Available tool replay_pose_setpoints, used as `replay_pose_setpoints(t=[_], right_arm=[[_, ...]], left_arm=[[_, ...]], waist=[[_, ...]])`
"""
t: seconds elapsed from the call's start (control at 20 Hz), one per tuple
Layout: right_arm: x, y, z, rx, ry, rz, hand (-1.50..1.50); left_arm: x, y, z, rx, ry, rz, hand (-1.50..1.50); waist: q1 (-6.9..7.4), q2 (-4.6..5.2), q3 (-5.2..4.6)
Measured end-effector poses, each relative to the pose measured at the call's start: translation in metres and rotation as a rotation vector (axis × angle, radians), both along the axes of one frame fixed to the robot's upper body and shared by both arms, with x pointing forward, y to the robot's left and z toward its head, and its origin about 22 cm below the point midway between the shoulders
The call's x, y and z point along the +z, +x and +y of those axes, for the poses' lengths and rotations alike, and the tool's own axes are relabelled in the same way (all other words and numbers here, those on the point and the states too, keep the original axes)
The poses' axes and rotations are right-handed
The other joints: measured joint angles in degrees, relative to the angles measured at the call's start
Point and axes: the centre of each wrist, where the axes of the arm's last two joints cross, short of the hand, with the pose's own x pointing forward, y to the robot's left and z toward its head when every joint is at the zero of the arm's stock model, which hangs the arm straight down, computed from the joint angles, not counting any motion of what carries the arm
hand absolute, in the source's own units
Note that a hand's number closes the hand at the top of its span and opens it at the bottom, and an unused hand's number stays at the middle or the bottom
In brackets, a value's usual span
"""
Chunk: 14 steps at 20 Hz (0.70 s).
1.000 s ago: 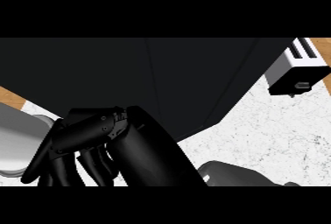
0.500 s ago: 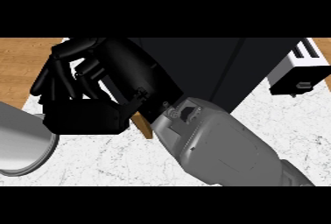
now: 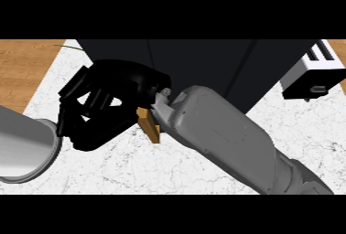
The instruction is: Pick up the wine, place it into the cabinet and close the cabinet
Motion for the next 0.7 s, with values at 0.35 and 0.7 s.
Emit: replay_pose_setpoints(t=[0.35, 0.7], right_arm=[[-0.015, 0.034, -0.002, 0.080, -0.020, 0.131, 1.50], [-0.024, 0.060, -0.008, 0.128, 0.050, 0.185, 1.50]], left_arm=[[-0.001, -0.007, 0.008, -0.006, -0.005, 0.030, -1.50], [-0.002, -0.010, 0.012, -0.002, 0.005, 0.031, -1.50]], waist=[[-0.62, -0.23, -0.02], [-0.91, -0.51, -0.20]])
